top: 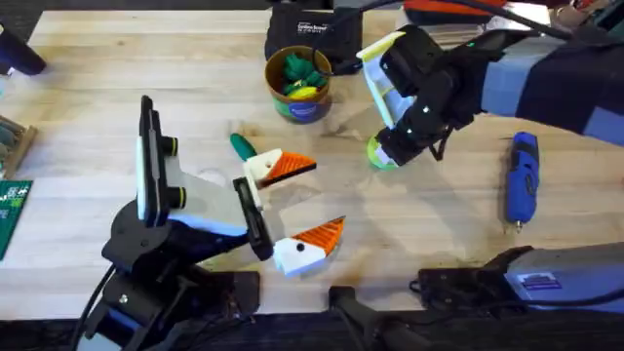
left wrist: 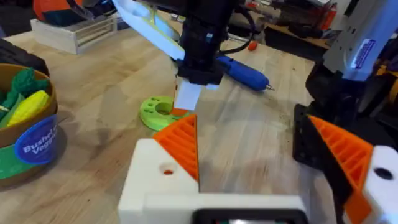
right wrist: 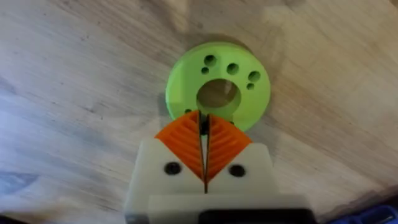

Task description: Pick up the gripper from the table and insert it into the empty holder that is missing its gripper. Then pick up a screw, insert it into the mounting hole, and use the screwdriver to tighten it. Finally, clean up the table by picking up the vegetable and placing it into the bucket.

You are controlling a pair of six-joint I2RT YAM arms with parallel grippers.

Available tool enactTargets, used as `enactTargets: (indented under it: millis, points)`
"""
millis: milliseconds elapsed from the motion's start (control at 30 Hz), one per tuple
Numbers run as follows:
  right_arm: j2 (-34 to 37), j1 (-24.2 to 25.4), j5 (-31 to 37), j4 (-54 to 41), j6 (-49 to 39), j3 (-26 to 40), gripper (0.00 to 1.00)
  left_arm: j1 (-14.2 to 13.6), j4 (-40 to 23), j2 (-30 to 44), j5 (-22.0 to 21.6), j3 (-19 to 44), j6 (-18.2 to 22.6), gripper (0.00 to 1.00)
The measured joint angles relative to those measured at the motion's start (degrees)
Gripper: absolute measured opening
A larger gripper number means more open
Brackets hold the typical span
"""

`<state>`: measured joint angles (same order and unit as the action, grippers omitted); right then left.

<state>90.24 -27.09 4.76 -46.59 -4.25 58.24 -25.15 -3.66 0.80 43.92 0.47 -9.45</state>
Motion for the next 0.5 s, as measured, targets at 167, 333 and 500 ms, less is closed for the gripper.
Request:
enactTargets:
  millis: [167,333,500]
  points:
    - [0.0,0.0,0.37,0.22,0.02,0.0,0.008,0.0,0.0,0.0,0.0,0.0,0.0,0.985]
    - [0.0,0.0,0.37,-0.81,0.0,0.91,0.008,0.0,0.0,0.0,0.0,0.0,0.0,0.985]
    - [-0.31,0.0,0.37,-3.55,0.02,4.74,0.008,0.0,0.0,0.0,0.0,0.0,0.0,0.985]
